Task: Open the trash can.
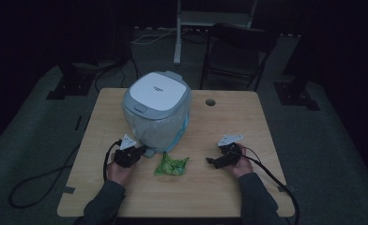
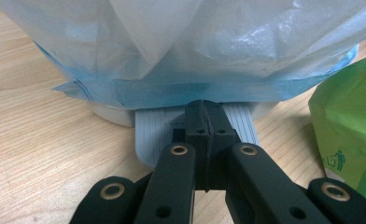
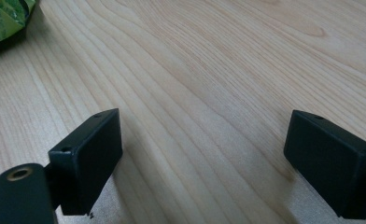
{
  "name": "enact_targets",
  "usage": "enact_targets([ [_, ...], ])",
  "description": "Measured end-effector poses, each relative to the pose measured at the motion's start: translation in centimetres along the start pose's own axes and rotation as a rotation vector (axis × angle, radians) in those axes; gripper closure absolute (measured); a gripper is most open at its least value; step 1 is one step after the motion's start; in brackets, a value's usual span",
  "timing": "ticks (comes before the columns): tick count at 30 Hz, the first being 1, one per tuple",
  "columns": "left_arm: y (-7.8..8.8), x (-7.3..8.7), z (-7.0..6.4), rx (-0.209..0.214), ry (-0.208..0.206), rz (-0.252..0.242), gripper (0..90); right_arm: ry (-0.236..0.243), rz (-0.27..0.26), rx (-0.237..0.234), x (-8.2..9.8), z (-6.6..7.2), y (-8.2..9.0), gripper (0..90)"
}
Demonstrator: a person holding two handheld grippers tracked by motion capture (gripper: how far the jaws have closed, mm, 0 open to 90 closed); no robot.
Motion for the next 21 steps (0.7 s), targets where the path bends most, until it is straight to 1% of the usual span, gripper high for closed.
enact_targets([
  [4,-0.13,0.05,-0.04,-0.004,-0.001,0.012,90.0,0.000,0.000,0.000,0.00,0.00,0.00,10.6],
  [10,-0.73,0.24,-0.07,-0.013,-0.005,0.044,90.0,0.000,0.000,0.001,0.00,0.00,0.00,10.6],
  [15,-0.84,0.22,-0.14,-0.020,-0.007,0.044,90.0,0.000,0.000,0.001,0.00,0.00,0.00,10.6],
  [21,-0.86,0.27,-0.05,-0.011,-0.003,0.039,90.0,-0.001,0.000,0.001,0.00,0.00,-0.01,10.6],
])
Point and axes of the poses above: each handheld gripper's, and its own axes: y roughly backward along the jaws, x roughly out of its underside, z roughly to its left, the point moved 4 cm from there along -y, roughly forward along the jaws, and after that the axes turned 14 degrees about z, right-handed, at the moved point
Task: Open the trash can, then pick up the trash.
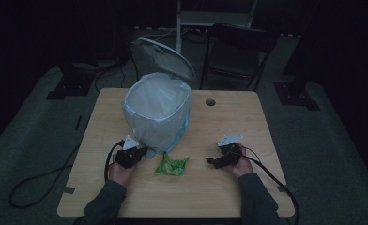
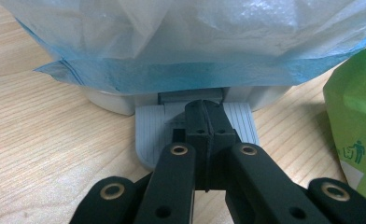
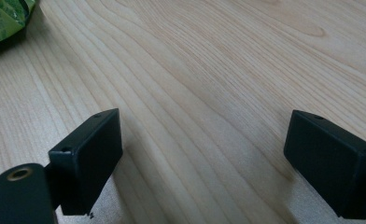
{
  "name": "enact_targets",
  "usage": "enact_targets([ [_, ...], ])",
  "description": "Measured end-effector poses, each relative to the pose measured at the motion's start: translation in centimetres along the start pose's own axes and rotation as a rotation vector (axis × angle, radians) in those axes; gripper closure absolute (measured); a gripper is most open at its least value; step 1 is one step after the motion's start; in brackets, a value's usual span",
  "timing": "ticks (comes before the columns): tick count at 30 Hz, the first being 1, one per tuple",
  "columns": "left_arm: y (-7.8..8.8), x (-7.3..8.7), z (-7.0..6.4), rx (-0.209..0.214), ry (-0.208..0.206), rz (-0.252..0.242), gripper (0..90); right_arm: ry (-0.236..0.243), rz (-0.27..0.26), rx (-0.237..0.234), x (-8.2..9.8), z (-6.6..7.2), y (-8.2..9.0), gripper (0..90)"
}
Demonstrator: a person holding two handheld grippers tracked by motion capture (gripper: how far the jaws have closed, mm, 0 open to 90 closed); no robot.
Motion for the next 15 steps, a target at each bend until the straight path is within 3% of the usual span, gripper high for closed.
enact_targets([
  [15,-0.01,0.06,0.07,0.010,0.006,-0.005,90.0,-0.002,0.000,0.003,0.00,0.02,0.01,12.2],
])
Point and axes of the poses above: each handheld gripper's, and its own axes: y roughly backward along the jaws, x roughly out of its underside, z roughly to its left, the point moved 4 cm from there along -y, roughly forward along the jaws, and after that the axes turned 14 degrees about z, right-handed, at the moved point
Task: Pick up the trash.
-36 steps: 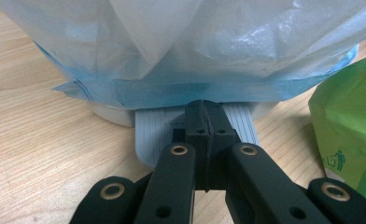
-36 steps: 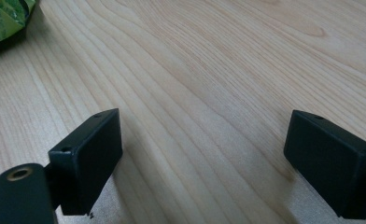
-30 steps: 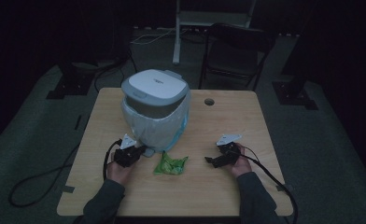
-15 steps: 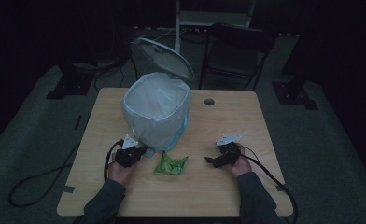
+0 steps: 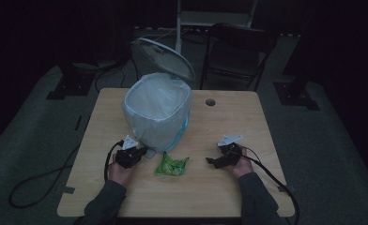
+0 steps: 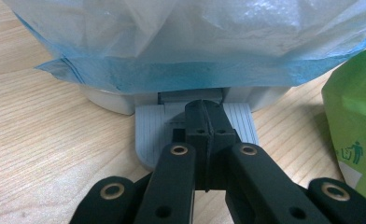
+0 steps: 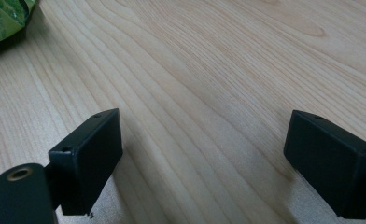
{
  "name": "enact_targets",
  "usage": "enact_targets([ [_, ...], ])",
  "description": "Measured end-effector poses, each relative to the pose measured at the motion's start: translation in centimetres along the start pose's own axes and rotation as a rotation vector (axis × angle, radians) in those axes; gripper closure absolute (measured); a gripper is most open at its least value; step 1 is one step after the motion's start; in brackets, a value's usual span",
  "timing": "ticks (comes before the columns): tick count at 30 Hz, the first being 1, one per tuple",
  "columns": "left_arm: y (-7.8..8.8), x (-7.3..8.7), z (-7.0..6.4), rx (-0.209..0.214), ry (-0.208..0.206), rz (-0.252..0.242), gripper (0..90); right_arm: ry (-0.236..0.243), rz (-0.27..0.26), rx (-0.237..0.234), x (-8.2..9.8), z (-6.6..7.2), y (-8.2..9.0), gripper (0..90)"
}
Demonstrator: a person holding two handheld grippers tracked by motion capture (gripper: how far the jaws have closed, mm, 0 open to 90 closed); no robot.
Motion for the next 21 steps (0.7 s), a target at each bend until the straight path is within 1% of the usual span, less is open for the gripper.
enact_targets([
  [6,0.00,0.01,-0.03,-0.001,0.001,-0.001,90.0,-0.016,-0.010,0.011,0.09,0.16,0.11,15.3],
  [9,0.01,0.01,-0.07,-0.006,-0.002,0.001,90.0,-0.021,-0.008,0.014,0.13,0.27,0.24,19.7],
  [15,0.01,0.02,-0.04,-0.003,-0.001,-0.001,90.0,-0.022,-0.008,0.016,0.17,0.32,0.34,21.9],
  [19,0.01,0.02,-0.04,-0.003,-0.002,-0.001,90.0,-0.026,-0.004,0.019,0.18,0.33,0.50,27.7],
  [20,0.01,0.02,-0.04,-0.004,-0.002,-0.001,90.0,-0.026,-0.004,0.019,0.18,0.33,0.50,27.7],
  [21,0.01,0.02,-0.04,-0.003,-0.001,-0.001,90.0,-0.029,-0.002,0.020,0.19,0.32,0.58,31.2],
])
Point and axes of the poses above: each handheld gripper's, and its own axes: y roughly backward along the jaws, x roughly out of its underside, z roughly to its left, the point moved 4 cm from there along -y, roughly forward along the jaws, and after that the axes turned 14 degrees about z, right-handed, at the moved point
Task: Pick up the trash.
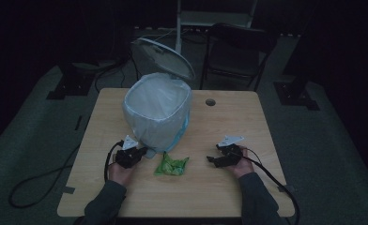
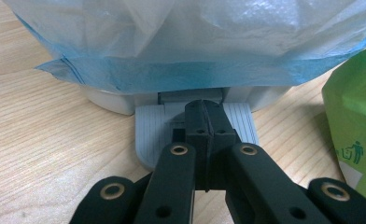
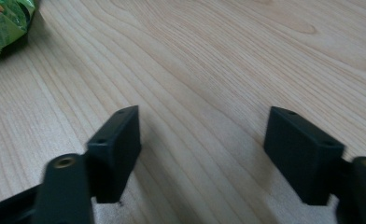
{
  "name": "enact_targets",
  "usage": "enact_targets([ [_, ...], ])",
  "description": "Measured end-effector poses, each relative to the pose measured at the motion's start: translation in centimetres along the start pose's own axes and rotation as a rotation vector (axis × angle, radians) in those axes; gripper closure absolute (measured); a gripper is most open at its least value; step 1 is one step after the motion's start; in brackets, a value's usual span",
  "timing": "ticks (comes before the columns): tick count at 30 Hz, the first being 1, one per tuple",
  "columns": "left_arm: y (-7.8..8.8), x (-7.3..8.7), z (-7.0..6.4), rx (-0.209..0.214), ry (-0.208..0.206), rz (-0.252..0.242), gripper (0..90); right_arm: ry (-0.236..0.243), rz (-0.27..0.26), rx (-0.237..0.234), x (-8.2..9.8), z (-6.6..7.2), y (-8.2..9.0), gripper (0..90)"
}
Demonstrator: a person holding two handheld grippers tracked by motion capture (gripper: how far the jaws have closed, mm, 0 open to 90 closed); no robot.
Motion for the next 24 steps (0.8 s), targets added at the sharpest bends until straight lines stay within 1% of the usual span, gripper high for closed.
enact_targets([
  [1,0.0,0.0,0.0,-0.001,0.000,0.000,90.0,-0.002,0.004,0.000,0.0,0.0,0.1,34.4],
  [2,0.0,0.0,0.0,-0.001,0.000,0.000,90.0,-0.007,0.010,-0.006,0.0,0.0,0.3,39.6],
  [3,0.0,0.0,0.0,0.002,0.002,-0.002,90.0,-0.015,0.011,-0.027,0.0,0.0,0.4,42.7],
  [4,0.0,0.0,0.0,0.003,0.002,-0.002,90.0,-0.021,0.012,-0.048,-0.1,0.1,0.5,43.3],
  [6,0.0,0.0,0.0,0.003,0.001,-0.002,90.0,-0.016,0.009,-0.057,-0.3,0.4,0.7,44.5],
  [7,0.0,0.0,0.0,0.003,0.001,-0.002,90.0,-0.016,0.009,-0.057,-0.3,0.4,0.7,44.5],
  [8,0.0,0.0,0.0,0.003,0.002,-0.003,90.0,-0.006,0.005,-0.057,-0.4,0.6,0.8,44.8],
  [9,0.0,0.0,0.0,0.002,0.000,-0.002,90.0,0.004,-0.011,-0.064,-0.8,1.0,1.2,45.1],
  [11,0.0,0.0,0.0,0.002,0.001,-0.003,90.0,0.015,-0.026,-0.070,-1.2,1.4,1.6,45.1],
  [13,0.0,0.0,0.0,0.003,0.002,-0.003,90.0,0.018,-0.033,-0.069,-1.4,1.6,1.8,45.1],
  [14,0.0,0.0,0.0,0.002,0.000,-0.002,90.0,0.025,-0.045,-0.077,-1.7,1.9,2.2,45.0],
  [16,0.0,0.0,0.0,0.003,0.001,-0.003,90.0,0.024,-0.050,-0.081,-1.8,2.1,2.4,44.9],
  [17,0.0,0.0,0.0,0.003,0.001,-0.003,90.0,0.033,-0.061,-0.094,-2.1,2.4,2.6,44.6],
  [18,0.0,0.0,0.0,0.003,0.001,-0.003,90.0,0.033,-0.061,-0.094,-2.1,2.4,2.6,44.6],
  [19,0.0,0.0,0.0,0.003,0.001,-0.003,90.0,0.041,-0.065,-0.101,-2.4,2.8,2.7,43.9],
  [22,0.0,0.0,0.0,0.004,0.002,-0.003,90.0,0.051,-0.071,-0.114,-2.6,3.2,2.8,43.8],
  [24,0.0,0.0,0.1,0.004,0.001,-0.003,90.0,0.061,-0.086,-0.138,-3.1,3.9,2.9,43.9],
])
Point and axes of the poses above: each handheld gripper's, and its own axes: y roughly backward along the jaws, x roughly out of its underside, z roughly to its left, the point moved 4 cm from there along -y, roughly forward along the jaws, and after that the axes turned 14 degrees about z, right-handed, at the moved point
